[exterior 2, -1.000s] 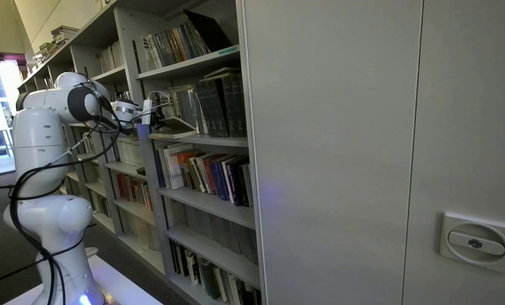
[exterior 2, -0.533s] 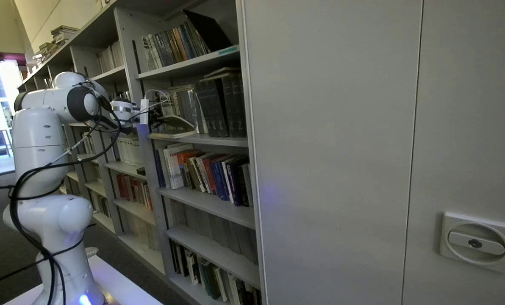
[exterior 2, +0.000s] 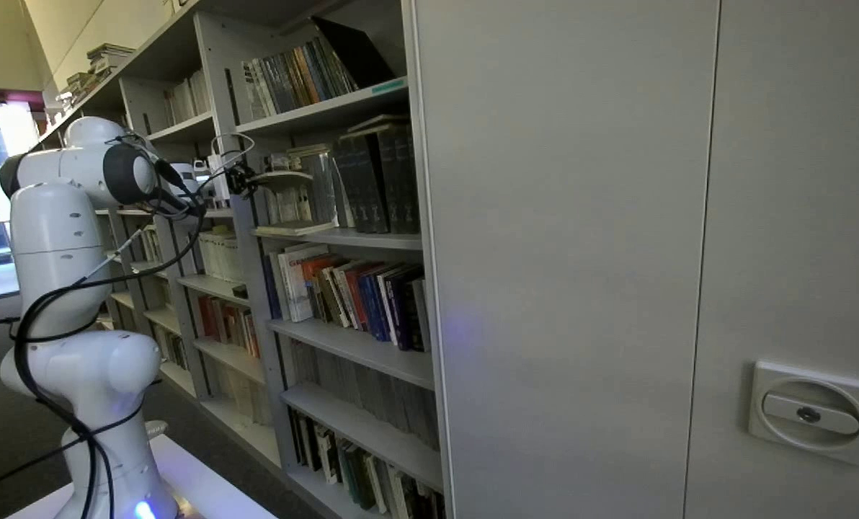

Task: Pick up the book and arrange it on the shelf with the other books

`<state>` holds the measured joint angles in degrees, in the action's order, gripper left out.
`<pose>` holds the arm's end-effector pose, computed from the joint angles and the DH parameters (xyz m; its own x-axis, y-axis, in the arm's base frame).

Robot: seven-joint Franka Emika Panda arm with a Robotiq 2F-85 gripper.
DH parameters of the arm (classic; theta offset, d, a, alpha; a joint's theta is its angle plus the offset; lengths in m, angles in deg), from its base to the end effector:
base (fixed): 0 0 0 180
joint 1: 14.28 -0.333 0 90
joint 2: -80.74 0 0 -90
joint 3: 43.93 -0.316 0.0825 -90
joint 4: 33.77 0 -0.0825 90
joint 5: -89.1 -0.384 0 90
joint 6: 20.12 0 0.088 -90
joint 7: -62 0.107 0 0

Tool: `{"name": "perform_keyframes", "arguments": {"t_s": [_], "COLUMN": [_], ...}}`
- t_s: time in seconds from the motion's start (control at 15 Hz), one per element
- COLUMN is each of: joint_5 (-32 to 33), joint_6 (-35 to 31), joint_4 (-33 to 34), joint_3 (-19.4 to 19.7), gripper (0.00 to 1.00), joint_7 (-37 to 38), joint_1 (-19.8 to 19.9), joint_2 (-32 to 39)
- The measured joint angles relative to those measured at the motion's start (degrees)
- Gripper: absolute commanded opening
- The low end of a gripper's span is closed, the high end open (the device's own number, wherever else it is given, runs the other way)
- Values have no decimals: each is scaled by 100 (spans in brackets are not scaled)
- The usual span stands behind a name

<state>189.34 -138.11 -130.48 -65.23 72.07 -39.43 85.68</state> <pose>0.4776 0.4118 0.6293 0.2470 0.9667 -0.0672 -0.0170 0.0736 0.9971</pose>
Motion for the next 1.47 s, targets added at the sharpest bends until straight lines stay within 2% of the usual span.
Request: {"name": "perform_keyframes", "arguments": {"t_s": [0.27,0.4,0.73,1.07,1.47], "joint_5": [248,498,1603,2589,2779], "joint_6": [167,307,345,345,210], "joint_4": [8,21,45,93,572], "joint_3": [-100,-136,-126,-44,82], "gripper": [3,3,3,3,3], "joint_7": [133,463,1488,1870,1849], "joint_1": [-51,-51,-25,-8,142], "joint_2": [-70,-85,-65,91,457]}}
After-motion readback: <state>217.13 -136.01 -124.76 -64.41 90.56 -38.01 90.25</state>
